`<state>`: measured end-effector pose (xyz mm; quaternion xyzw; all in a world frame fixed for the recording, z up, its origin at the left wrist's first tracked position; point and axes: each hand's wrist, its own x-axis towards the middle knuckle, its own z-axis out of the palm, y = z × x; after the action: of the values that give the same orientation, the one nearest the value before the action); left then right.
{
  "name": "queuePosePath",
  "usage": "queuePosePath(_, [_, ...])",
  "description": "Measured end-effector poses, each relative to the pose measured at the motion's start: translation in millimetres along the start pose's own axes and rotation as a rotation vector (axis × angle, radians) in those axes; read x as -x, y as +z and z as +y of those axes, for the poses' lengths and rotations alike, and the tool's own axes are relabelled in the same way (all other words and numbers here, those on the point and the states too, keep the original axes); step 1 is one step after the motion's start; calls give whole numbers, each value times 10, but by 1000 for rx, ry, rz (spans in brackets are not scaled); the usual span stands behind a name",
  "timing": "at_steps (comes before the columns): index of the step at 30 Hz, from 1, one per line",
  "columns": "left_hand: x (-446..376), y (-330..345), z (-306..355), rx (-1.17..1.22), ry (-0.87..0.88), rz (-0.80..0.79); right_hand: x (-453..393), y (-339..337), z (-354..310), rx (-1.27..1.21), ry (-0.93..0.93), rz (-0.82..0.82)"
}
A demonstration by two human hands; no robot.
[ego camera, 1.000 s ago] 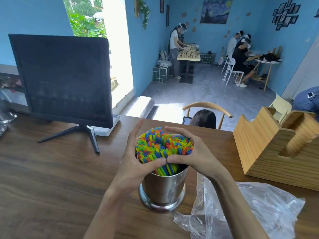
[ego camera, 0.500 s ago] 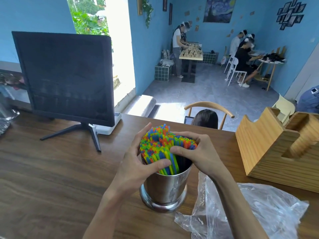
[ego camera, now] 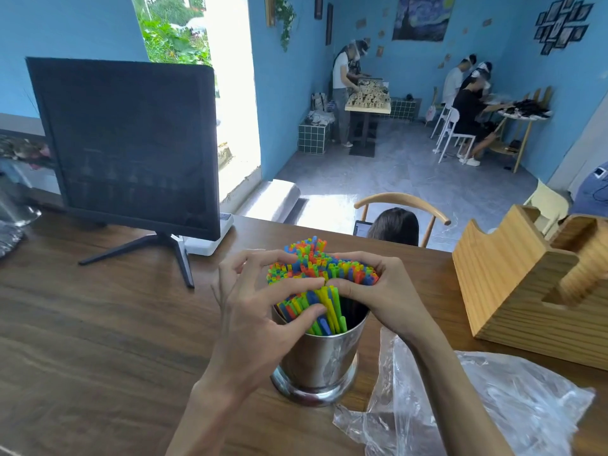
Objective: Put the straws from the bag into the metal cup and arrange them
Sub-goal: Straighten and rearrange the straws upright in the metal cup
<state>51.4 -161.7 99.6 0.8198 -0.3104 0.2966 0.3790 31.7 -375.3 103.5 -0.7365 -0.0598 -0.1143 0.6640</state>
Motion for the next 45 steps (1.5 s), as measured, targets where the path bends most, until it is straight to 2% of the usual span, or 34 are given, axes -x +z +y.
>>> queuePosePath(19, [26, 61, 16, 1, 90, 43, 10, 25, -13, -30, 22, -2])
queuePosePath(29, [-6, 64, 17, -34, 51, 8, 7, 21, 6, -55, 32, -2])
queuePosePath(39, [11, 40, 16, -66, 144, -17, 10, 28, -4, -76, 36, 14])
queuePosePath(45, [-26, 5, 33, -49, 118, -40, 20, 28, -5, -84, 35, 14])
